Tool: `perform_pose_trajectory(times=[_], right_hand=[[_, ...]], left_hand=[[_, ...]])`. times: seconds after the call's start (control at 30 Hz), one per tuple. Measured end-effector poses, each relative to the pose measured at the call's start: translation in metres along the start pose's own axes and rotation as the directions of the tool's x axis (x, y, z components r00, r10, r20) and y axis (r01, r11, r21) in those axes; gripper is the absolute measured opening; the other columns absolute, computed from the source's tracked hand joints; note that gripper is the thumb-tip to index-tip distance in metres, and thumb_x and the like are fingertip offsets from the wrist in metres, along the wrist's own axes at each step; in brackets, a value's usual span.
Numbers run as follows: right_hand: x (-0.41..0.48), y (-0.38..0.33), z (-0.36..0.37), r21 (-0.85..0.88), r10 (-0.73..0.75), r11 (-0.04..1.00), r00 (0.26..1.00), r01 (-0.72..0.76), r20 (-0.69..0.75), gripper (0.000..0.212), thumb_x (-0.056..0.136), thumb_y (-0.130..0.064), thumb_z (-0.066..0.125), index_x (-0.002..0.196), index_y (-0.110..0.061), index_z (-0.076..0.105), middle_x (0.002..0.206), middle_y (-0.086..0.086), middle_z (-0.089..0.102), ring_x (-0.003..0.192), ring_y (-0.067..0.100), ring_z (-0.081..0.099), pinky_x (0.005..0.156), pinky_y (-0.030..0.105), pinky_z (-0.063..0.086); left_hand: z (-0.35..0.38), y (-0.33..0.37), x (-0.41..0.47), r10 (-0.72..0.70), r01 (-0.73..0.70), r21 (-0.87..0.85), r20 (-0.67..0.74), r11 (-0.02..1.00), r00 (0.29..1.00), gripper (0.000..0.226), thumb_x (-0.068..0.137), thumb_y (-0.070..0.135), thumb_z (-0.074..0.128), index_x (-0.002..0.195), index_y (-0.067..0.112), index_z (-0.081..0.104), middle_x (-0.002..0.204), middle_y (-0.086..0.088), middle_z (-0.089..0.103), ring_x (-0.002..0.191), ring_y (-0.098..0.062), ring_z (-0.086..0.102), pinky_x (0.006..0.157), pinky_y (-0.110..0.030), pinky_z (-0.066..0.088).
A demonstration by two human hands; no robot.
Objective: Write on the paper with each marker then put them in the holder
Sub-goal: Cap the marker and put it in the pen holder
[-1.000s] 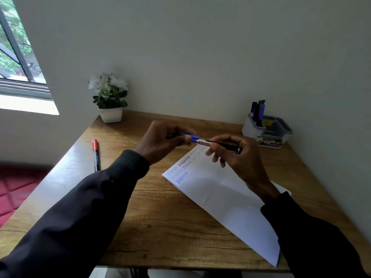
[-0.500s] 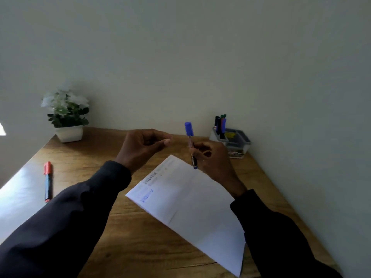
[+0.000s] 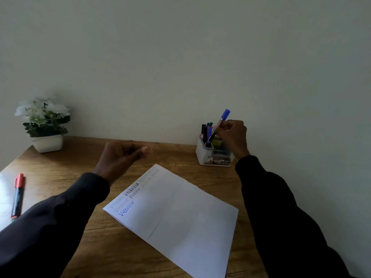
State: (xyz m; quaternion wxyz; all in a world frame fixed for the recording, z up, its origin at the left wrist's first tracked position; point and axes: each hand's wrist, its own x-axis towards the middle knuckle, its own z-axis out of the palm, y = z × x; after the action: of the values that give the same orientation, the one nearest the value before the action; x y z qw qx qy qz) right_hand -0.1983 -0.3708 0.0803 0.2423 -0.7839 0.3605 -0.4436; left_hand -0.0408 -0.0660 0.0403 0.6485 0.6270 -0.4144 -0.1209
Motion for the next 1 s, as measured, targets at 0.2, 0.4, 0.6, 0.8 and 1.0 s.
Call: perform_pose_trajectory(times=[0.2, 0.4, 0.6, 0.8, 1.0], right_hand=[[0.003, 0.01, 0.022, -0.148, 0.047, 0.988, 0.996, -0.034, 0.081, 0.023, 0.081, -0.017, 0.085, 0.094, 0.0, 0.079, 0.089, 0.013, 0.077, 0.076, 0.019, 0.071, 0.064, 0.024, 0.056], [0.0, 0.016, 0.031, -0.235, 0.08, 0.971, 0.987, -0.046, 0.139, 0.033, 0.074, -0.024, 0.091, 0.091, 0.001, 0.078, 0.09, 0.015, 0.076, 0.082, 0.023, 0.072, 0.07, 0.03, 0.055], [0.002, 0.005, 0.032, -0.263, 0.141, 0.96, 0.98, -0.1, 0.143, 0.041, 0.079, -0.03, 0.087, 0.102, 0.002, 0.075, 0.099, 0.014, 0.075, 0.09, 0.024, 0.071, 0.071, 0.027, 0.044], [0.0, -0.001, 0.032, -0.321, 0.203, 0.934, 0.971, -0.155, 0.124, 0.04, 0.081, -0.028, 0.085, 0.097, 0.004, 0.067, 0.09, 0.014, 0.069, 0.079, 0.023, 0.065, 0.066, 0.027, 0.043], [-0.012, -0.002, 0.038, -0.335, 0.233, 0.923, 0.968, -0.189, 0.094, 0.039, 0.079, -0.028, 0.085, 0.096, 0.002, 0.066, 0.085, 0.009, 0.063, 0.073, 0.02, 0.059, 0.058, 0.026, 0.041]], left_hand=[[-0.005, -0.006, -0.002, -0.014, 0.015, 0.061, -0.026, 0.998, 1.0, 0.018, 0.083, 0.016, 0.073, 0.098, 0.008, 0.075, 0.088, 0.005, 0.076, 0.084, -0.005, 0.072, 0.067, -0.008, 0.051], [-0.01, -0.008, -0.004, -0.03, 0.031, 0.039, -0.032, 0.999, 0.999, 0.019, 0.083, 0.013, 0.072, 0.101, 0.007, 0.074, 0.089, 0.004, 0.076, 0.085, -0.009, 0.072, 0.069, -0.01, 0.052], [-0.015, -0.009, -0.007, -0.029, 0.03, 0.028, -0.031, 0.999, 0.999, 0.019, 0.082, 0.015, 0.071, 0.1, 0.009, 0.074, 0.091, 0.006, 0.076, 0.085, -0.006, 0.072, 0.067, -0.009, 0.052], [-0.025, -0.012, -0.008, -0.033, 0.033, -0.003, -0.059, 0.999, 0.998, 0.019, 0.081, 0.013, 0.072, 0.1, 0.009, 0.074, 0.09, 0.002, 0.076, 0.085, -0.008, 0.072, 0.068, -0.01, 0.052], [-0.032, -0.014, -0.011, -0.052, 0.05, -0.026, -0.066, 0.998, 0.996, 0.018, 0.081, 0.012, 0.073, 0.099, 0.009, 0.074, 0.09, 0.004, 0.076, 0.086, -0.009, 0.072, 0.069, -0.009, 0.052]])
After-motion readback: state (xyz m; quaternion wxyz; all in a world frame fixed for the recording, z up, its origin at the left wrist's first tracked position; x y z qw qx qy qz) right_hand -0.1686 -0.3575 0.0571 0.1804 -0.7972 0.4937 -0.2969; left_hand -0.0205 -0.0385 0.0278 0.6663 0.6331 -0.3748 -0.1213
